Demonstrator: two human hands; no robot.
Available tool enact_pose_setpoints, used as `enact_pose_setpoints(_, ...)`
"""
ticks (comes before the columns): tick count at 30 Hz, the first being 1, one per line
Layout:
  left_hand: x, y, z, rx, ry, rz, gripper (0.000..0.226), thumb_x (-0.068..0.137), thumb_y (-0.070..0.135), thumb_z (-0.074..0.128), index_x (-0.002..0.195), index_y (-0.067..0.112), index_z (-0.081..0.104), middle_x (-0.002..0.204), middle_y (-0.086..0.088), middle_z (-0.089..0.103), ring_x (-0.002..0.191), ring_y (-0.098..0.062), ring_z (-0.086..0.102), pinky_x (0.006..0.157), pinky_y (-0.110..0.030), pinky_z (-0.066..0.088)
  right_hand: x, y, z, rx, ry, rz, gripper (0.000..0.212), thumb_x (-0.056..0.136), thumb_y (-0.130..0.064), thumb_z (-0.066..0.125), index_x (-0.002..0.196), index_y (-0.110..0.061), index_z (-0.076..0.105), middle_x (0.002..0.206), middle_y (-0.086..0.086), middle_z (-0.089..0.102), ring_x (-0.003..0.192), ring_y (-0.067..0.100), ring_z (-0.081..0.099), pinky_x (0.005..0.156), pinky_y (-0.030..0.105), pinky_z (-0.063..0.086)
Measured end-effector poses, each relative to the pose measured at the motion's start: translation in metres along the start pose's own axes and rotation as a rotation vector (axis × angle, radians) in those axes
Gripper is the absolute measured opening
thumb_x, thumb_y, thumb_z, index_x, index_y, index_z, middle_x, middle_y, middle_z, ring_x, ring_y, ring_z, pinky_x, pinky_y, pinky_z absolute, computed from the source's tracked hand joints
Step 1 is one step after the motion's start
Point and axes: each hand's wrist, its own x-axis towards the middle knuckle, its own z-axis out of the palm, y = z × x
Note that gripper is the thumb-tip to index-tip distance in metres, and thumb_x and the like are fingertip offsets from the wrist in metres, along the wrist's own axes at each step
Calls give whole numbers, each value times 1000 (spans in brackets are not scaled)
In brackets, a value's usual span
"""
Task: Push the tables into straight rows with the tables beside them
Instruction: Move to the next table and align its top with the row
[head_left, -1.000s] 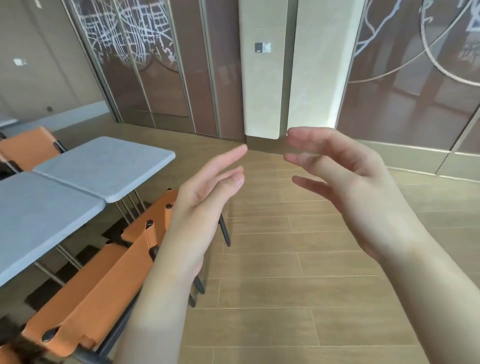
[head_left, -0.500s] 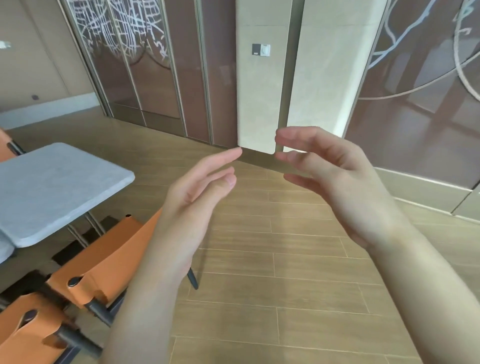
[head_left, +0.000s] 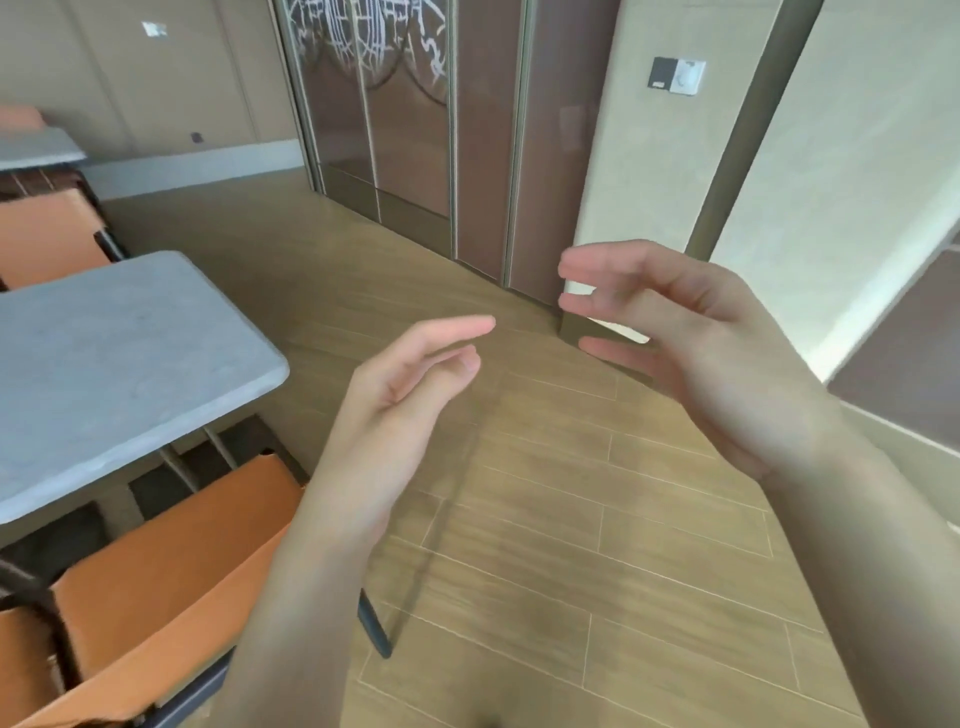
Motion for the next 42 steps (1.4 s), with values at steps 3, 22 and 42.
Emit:
enact_pose_setpoints(3, 80, -11, 7, -2, 39, 7, 26, 102, 18, 55, 121, 28, 72, 122, 20, 69, 123, -2, 60, 114, -42, 43, 78, 14, -23, 7, -3, -8, 24, 100, -17, 59, 117, -24, 74, 116, -13, 73, 119, 9, 65, 103, 40, 53)
enact_pose_setpoints(22, 503, -141, 12, 99, 555, 79, 24, 92, 31, 54, 104, 30, 76, 121, 16, 70, 124, -11, 61, 110, -42, 46, 574, 158, -81, -15, -433, -117, 28, 99, -17, 59, 117, -33, 73, 121, -20, 71, 116, 0, 65, 104, 37, 52)
enact_pose_setpoints(42, 727, -250, -254, 313, 1222, -110, 17, 101, 21, 58, 103, 30, 73, 104, 13, 75, 105, 2, 65, 86, -8, 46, 926, 190, 286, 119, -1221, -296, 26, 98, -10, 59, 110, -28, 74, 114, -17, 73, 113, -1, 66, 107, 39, 51)
